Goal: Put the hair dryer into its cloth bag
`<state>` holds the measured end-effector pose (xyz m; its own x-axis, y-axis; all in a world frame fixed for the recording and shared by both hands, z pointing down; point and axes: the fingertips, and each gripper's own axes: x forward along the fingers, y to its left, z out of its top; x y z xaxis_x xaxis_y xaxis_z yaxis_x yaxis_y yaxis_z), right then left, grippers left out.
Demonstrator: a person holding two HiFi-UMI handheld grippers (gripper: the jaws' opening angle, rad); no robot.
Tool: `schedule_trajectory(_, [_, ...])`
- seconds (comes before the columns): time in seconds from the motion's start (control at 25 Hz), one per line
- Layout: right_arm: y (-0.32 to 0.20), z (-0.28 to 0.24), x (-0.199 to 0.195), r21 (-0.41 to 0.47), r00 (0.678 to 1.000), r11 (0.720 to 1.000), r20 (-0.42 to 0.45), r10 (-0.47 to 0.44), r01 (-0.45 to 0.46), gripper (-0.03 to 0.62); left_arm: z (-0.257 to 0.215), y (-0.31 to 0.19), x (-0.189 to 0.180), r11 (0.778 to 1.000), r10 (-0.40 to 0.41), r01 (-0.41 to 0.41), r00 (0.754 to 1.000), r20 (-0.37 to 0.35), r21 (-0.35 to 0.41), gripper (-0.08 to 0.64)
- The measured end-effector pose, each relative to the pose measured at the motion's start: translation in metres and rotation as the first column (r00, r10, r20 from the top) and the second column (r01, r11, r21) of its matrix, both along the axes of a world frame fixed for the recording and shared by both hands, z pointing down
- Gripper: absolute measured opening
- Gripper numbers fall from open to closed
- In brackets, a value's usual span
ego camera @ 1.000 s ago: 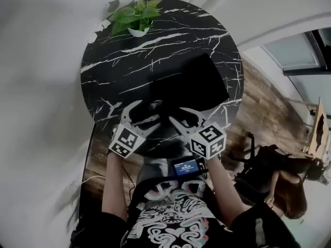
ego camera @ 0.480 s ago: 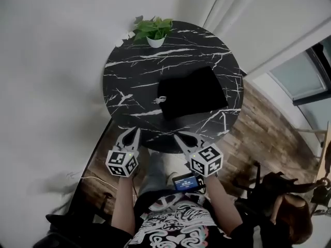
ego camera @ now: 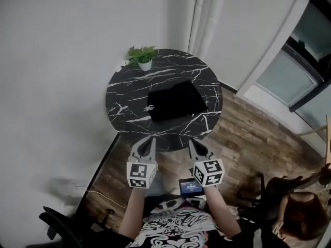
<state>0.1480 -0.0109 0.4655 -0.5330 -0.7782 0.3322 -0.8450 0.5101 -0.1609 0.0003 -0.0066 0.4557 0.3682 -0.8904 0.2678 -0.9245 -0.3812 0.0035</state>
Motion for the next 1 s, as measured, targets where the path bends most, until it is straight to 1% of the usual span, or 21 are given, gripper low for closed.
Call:
schedule_trajectory(0.04, [0.003,-0.011,0.005,0.028,1.0,0.999,-0.008,0.015,-0.014,0.02,-0.009,0.006,0.004,1.0,0.003,-0.004,0.999,0.037,0.027,0.014])
schedule_trajectory(0.12, [0.01,-0.031,0.011,0.085,0.999,0.996,-0.028,0.028,-0.025,0.018,-0.027,0.016,0.009,0.997,0.006,-0.01,0.998,0.055,0.075,0.014])
schedule_trajectory(0.16, [0.013,-0.039,0.012,0.11,0.999,0.994,-0.039,0.029,-0.025,0.018,-0.037,0.021,0.01,0.994,0.003,-0.011,0.998,0.069,0.111,0.014])
schedule_trajectory(0.2, [0.017,-0.044,0.012,0.13,0.998,0.991,-0.05,0.029,-0.022,0.018,-0.046,0.024,0.011,0.988,-0.003,-0.015,0.994,0.113,0.156,0.014])
schedule_trajectory(0.28, [0.021,-0.047,0.011,0.153,0.997,0.988,-0.074,0.029,-0.018,0.018,-0.058,0.027,0.016,0.972,-0.013,-0.042,0.973,0.232,0.23,0.014])
schedule_trajectory(0.32, [0.022,-0.046,0.011,0.158,0.996,0.987,-0.083,0.032,-0.018,0.018,-0.061,0.027,0.018,0.969,-0.009,-0.054,0.968,0.251,0.241,0.014])
schedule_trajectory(0.44, [0.026,-0.042,0.011,0.155,0.995,0.987,-0.09,0.044,-0.03,0.018,-0.065,0.03,0.017,0.972,0.011,-0.054,0.983,0.185,0.229,0.014])
schedule_trajectory(0.52, [0.029,-0.042,0.014,0.146,0.995,0.988,-0.071,0.065,-0.054,0.018,-0.064,0.035,0.015,0.974,0.014,-0.05,0.987,0.16,0.22,0.014])
schedule_trajectory(0.6, [0.031,-0.04,0.017,0.133,0.995,0.988,-0.054,0.09,-0.082,0.018,-0.061,0.039,0.009,0.977,0.006,-0.031,0.993,0.118,0.21,0.014])
schedule_trajectory(0.68, [0.037,-0.037,0.017,0.132,0.993,0.987,-0.059,0.099,-0.091,0.018,-0.057,0.044,0.004,0.979,0.004,-0.022,0.996,0.091,0.203,0.014])
schedule_trajectory(0.88, [0.047,-0.039,0.016,0.139,0.991,0.985,-0.071,0.114,-0.103,0.018,-0.053,0.052,0.002,0.98,0.031,-0.05,0.994,0.101,0.191,0.014])
schedule_trajectory(1.0, [0.047,-0.044,0.015,0.159,0.99,0.982,-0.072,0.119,-0.107,0.018,-0.05,0.053,0.002,0.981,0.038,-0.059,0.993,0.115,0.187,0.014])
